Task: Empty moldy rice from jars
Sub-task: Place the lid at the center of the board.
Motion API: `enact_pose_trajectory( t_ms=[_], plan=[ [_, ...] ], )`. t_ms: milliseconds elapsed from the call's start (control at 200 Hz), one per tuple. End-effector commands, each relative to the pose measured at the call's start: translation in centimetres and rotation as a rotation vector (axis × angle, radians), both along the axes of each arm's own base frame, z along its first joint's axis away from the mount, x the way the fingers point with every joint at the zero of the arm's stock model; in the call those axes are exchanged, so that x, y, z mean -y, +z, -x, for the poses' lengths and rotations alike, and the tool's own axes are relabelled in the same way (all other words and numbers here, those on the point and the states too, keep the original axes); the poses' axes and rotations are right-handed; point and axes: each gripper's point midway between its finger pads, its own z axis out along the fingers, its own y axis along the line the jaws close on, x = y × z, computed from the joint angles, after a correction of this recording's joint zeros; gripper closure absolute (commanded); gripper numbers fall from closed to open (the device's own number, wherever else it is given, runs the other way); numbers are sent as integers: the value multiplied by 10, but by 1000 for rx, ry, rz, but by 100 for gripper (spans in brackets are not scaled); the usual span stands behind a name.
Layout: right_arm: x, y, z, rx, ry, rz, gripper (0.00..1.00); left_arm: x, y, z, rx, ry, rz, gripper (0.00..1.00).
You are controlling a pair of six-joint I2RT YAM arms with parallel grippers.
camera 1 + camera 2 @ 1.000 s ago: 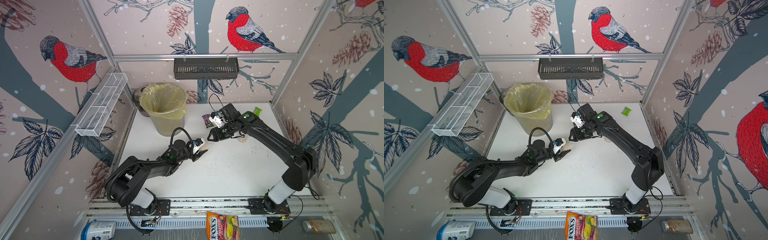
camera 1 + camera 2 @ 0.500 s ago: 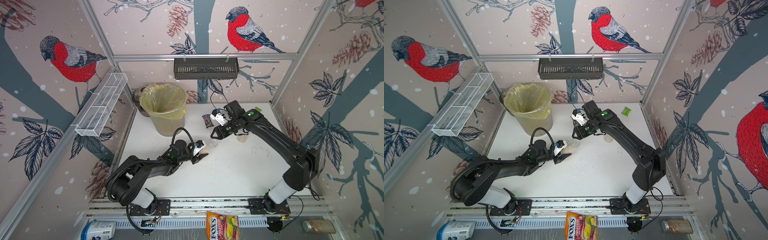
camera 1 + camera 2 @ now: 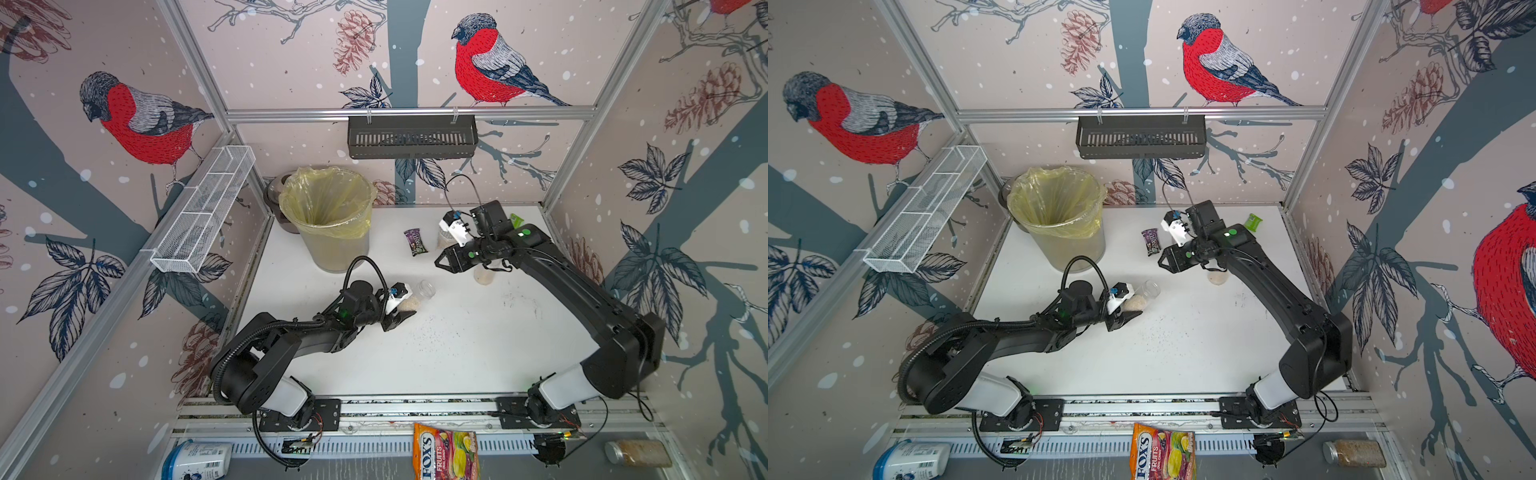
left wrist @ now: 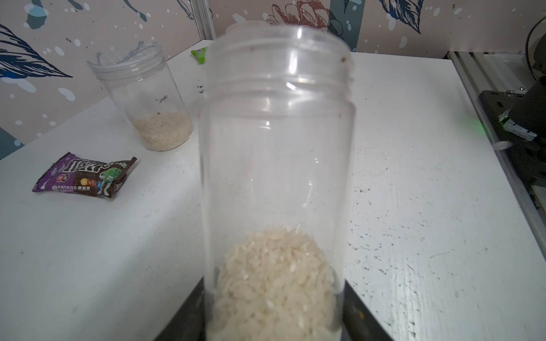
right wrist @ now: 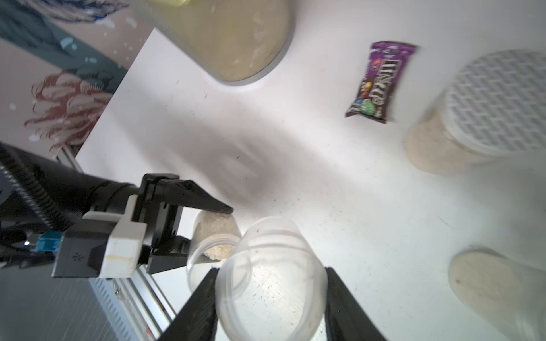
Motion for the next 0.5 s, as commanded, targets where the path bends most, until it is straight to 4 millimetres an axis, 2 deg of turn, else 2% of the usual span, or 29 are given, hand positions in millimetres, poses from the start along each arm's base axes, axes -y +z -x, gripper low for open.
enact_pose_trajectory(
  t_ms=[0,135,260,400,495],
  plan=[
    [12,-6,2,-8,-90,-26,64,-2,11,-3,38,16,18,100],
    [28,-40,16,-67,-184,-12,64,-6,20,-2,46,41,35,100],
    [45,-84,27,-123,-304,40,64,-9,28,-2,43,65,48,100],
    [48,-134,45,-208,-387,92,63,-15,34,0,42,96,61,100],
    [50,-160,56,-228,-422,161,63,-20,39,2,51,115,74,100]
  ],
)
